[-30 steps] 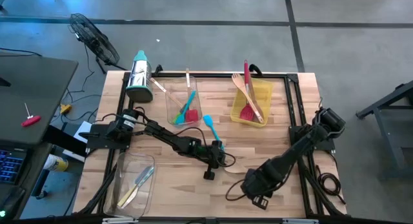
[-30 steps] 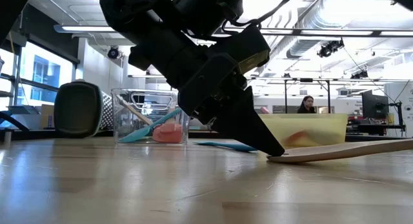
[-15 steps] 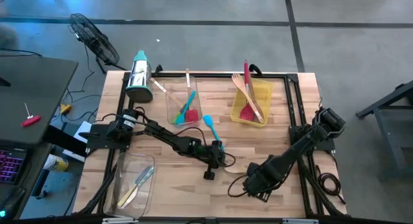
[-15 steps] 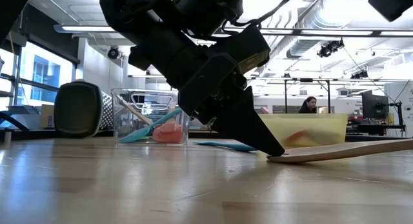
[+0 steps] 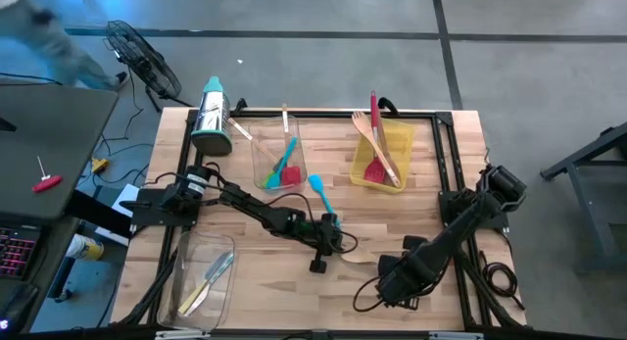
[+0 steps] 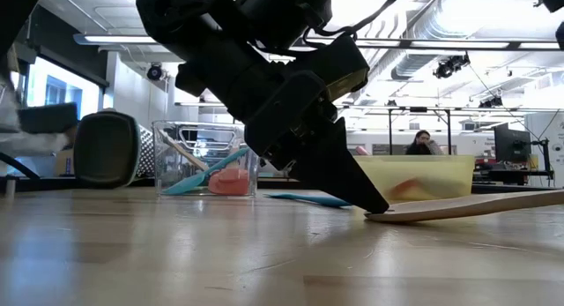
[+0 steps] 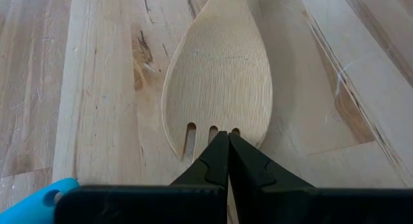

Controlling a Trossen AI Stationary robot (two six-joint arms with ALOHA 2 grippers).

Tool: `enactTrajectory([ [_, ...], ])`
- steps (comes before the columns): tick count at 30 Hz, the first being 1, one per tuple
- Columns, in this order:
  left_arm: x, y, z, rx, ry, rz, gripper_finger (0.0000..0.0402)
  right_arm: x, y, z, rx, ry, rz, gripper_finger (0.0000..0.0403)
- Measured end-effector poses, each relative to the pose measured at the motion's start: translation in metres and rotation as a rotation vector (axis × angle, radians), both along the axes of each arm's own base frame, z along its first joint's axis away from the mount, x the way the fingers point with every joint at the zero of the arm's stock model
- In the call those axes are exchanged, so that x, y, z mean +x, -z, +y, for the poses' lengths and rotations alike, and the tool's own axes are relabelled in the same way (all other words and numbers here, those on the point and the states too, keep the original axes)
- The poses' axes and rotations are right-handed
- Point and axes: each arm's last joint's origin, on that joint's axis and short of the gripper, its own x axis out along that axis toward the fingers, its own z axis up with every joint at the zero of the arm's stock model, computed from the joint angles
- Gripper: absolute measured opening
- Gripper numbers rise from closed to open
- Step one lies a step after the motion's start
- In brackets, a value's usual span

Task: Pick & Place Kitchen Items
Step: Put the light brown wooden serving spoon into the yellow bin

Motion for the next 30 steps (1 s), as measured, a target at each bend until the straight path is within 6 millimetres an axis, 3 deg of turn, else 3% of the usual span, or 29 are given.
enactTrajectory([
  [30,0.002,-0.003,-0.001,-0.029,0.015,-0.033,0.0001,-0.013,0.05,-0.016,0.0,0.01,0.05,0.0171],
])
